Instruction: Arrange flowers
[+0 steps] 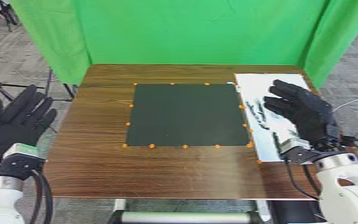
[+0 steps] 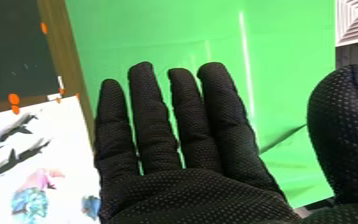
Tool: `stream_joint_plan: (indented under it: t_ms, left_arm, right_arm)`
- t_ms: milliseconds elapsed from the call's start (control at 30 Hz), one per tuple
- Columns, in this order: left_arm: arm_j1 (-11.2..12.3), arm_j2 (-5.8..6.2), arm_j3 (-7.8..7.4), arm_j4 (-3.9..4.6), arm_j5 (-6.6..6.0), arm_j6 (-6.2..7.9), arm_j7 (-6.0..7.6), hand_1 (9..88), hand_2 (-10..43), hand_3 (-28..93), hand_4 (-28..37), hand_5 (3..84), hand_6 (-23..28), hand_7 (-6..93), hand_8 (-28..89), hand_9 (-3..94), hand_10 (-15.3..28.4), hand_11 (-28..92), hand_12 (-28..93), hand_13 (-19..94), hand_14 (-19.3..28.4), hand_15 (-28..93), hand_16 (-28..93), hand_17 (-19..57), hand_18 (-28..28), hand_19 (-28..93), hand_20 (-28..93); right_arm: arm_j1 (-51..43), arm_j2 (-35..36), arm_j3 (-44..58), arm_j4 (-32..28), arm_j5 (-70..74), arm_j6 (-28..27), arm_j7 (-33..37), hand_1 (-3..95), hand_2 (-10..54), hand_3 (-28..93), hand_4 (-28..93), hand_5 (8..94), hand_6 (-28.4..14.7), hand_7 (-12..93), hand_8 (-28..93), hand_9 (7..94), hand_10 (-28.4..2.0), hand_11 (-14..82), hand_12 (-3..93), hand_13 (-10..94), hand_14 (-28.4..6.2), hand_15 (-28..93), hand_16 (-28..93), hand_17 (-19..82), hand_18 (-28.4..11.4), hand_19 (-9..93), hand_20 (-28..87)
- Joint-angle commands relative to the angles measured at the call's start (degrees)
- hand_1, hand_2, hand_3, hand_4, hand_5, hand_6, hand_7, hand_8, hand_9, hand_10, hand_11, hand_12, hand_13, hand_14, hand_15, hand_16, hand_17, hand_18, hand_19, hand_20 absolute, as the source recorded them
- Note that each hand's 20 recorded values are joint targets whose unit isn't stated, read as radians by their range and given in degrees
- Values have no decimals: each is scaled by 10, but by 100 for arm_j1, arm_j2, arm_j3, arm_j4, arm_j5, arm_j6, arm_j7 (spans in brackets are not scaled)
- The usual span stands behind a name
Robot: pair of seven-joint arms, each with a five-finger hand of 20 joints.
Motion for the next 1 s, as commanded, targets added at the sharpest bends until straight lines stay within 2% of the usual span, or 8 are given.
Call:
stream_joint_plan:
  t_ms: [33,100,167,433,533,733,933,1000]
  left_arm:
    - [-172,-17,108,4,-80,73,-59,247,122,685,-283,396,66,108,-83,299,137,194,55,194,121,294,-109,-50,108,278,76]
    - [-213,-9,153,10,-183,30,1,247,123,686,-283,397,66,109,-83,299,136,196,55,195,120,294,-109,-50,108,279,76]
    - [-155,-13,115,-14,-97,59,5,247,123,686,-283,397,66,110,-83,299,136,196,55,195,120,296,-109,-50,108,279,76]
    - [-67,-27,33,-24,-171,37,-5,248,122,691,-283,397,67,111,-84,300,136,197,54,196,122,300,-111,-50,108,282,76]
    - [-38,-32,13,-33,-89,56,-21,249,121,690,-283,398,67,112,-84,299,136,197,54,196,122,300,-112,-50,108,283,76]
    - [50,-44,-52,-52,-110,88,4,250,122,689,-283,398,67,112,-84,299,135,198,56,196,124,306,-112,-51,109,285,76]
    - [112,-52,-106,-62,-114,94,10,251,122,689,-283,399,68,113,-84,300,136,202,57,197,124,308,-113,-51,109,287,76]
    - [167,-61,-147,-78,-123,126,25,251,122,689,-283,399,68,113,-84,300,136,202,57,197,124,309,-113,-51,109,287,76]
  right_arm:
    - [-15,-57,-61,-22,98,-57,28,143,41,827,-250,466,-26,197,-139,458,-114,92,112,403,-128,187,160,164,-186,348,229]
    - [-37,-76,-54,-25,116,-88,45,144,40,827,-250,467,-26,197,-139,458,-114,92,111,403,-128,188,161,164,-186,349,230]
    - [-3,-84,-97,-11,139,-111,77,144,40,827,-250,467,-26,196,-140,459,-113,92,111,404,-128,187,160,164,-186,350,230]
    - [-28,-67,-44,-41,117,-131,94,145,41,826,-249,467,-26,196,-139,462,-113,93,111,406,-128,189,161,164,-186,350,230]
    - [-48,-70,-43,-40,97,-157,114,145,41,825,-249,468,-25,196,-138,462,-113,92,111,408,-128,189,161,164,-186,350,229]
    - [-129,-2,50,-84,-426,-125,136,148,33,827,-248,469,-25,197,-139,463,-113,92,111,409,-131,192,161,163,-187,350,230]
    - [-358,291,255,-255,-1964,786,347,161,11,822,-253,468,-28,199,-139,462,-114,98,114,415,-136,215,166,166,-189,369,238]
    - [-451,513,293,-381,-3029,1189,943,164,-1,816,-259,468,-31,197,-138,471,-124,108,118,426,-139,239,165,172,-195,415,254]
